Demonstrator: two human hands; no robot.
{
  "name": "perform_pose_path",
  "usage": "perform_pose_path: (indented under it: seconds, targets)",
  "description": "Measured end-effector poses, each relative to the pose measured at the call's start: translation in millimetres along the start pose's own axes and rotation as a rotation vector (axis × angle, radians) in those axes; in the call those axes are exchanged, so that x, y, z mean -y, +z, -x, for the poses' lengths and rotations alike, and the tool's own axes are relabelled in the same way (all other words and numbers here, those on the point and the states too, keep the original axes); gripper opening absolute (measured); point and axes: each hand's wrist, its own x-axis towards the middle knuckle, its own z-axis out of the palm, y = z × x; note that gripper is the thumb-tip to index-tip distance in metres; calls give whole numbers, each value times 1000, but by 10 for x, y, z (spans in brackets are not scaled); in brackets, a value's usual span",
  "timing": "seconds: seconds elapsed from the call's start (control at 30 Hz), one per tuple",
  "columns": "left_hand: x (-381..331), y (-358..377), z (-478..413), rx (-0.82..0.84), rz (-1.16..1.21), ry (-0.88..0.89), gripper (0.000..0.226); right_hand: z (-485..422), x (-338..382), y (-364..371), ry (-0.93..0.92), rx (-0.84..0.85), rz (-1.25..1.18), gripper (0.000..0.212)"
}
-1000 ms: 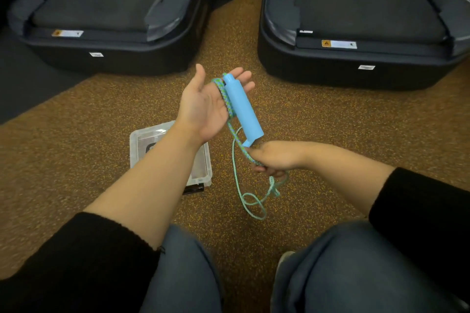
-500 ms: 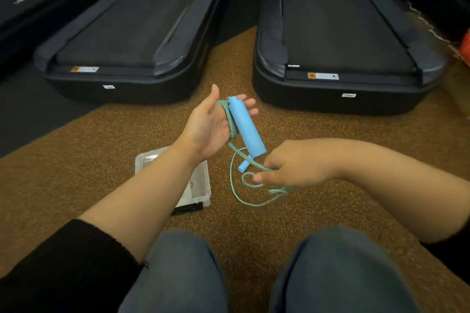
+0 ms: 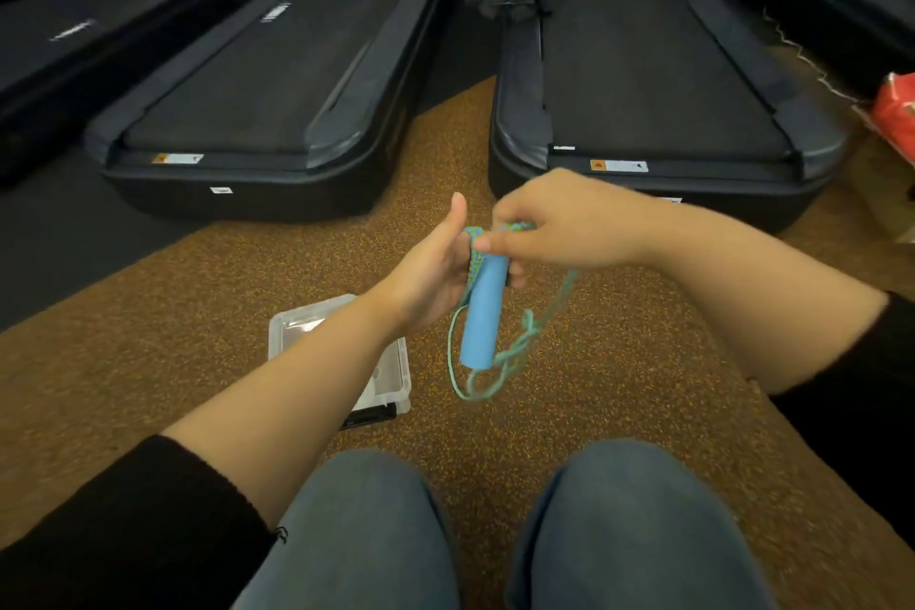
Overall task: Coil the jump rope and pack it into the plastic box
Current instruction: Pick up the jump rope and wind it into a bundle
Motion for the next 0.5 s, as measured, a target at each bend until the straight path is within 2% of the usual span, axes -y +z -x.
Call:
perform_pose_path:
  seconds: [0.13, 0.3, 0.5]
  targets:
    - [-38, 47, -39, -18, -59, 79, 71, -160, -187, -59, 26, -84, -57, 42]
    - [-63, 33, -28, 0, -107, 27, 86, -335, -296, -9, 87, -109, -276, 52]
    - [-63, 56, -7, 81, -125, -9, 85, -530, -311, 213, 195, -41, -451, 55]
